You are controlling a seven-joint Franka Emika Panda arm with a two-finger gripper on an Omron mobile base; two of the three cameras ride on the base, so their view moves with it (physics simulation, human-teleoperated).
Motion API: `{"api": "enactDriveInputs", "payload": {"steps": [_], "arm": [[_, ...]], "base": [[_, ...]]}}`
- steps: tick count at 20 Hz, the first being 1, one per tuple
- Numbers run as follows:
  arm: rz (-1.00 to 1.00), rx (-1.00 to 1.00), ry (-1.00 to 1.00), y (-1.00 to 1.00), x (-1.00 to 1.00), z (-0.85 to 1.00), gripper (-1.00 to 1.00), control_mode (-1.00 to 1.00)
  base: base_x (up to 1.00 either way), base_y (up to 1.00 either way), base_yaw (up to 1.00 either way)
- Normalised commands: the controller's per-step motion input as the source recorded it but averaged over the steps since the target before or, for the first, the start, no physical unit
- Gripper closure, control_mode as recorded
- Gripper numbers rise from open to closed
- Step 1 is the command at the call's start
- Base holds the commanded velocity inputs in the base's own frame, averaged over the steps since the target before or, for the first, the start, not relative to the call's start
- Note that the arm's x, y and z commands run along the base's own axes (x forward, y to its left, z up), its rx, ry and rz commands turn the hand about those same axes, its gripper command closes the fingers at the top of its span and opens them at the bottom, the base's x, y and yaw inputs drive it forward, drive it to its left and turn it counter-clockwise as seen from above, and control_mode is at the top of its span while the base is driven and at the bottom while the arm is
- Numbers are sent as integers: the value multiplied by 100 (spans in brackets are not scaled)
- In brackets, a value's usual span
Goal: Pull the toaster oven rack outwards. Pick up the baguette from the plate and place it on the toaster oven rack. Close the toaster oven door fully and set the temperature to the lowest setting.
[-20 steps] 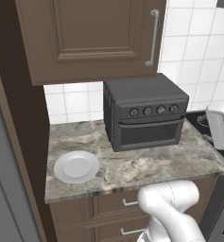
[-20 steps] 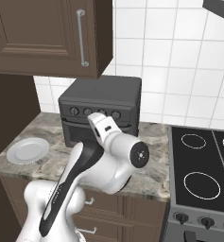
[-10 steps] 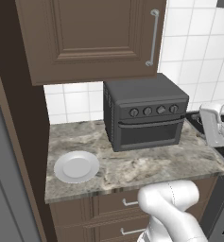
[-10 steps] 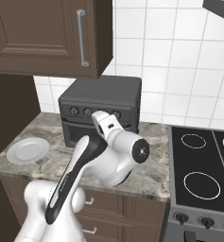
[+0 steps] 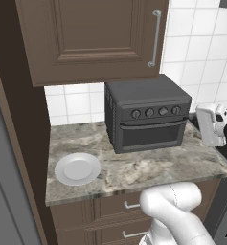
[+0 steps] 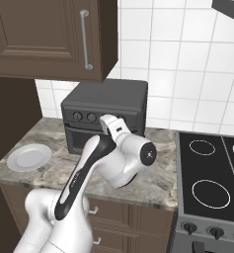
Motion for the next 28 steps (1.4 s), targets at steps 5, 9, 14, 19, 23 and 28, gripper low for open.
{"api": "enactDriveInputs", "payload": {"steps": [5, 9, 14, 19, 23, 28], "arm": [[0, 8, 3, 0, 35, -10, -100, -100], [0, 7, 1, 0, 34, -7, -100, -100], [0, 4, 0, 0, 30, -9, -100, -100], [0, 1, 0, 1, 27, -13, -100, -100], [0, 0, 0, 1, 27, -15, -100, -100], [0, 2, 0, 0, 25, -10, -100, -100]], "base": [[0, 0, 0], [0, 0, 0], [0, 0, 0], [0, 0, 0], [0, 0, 0], [0, 0, 0]]}}
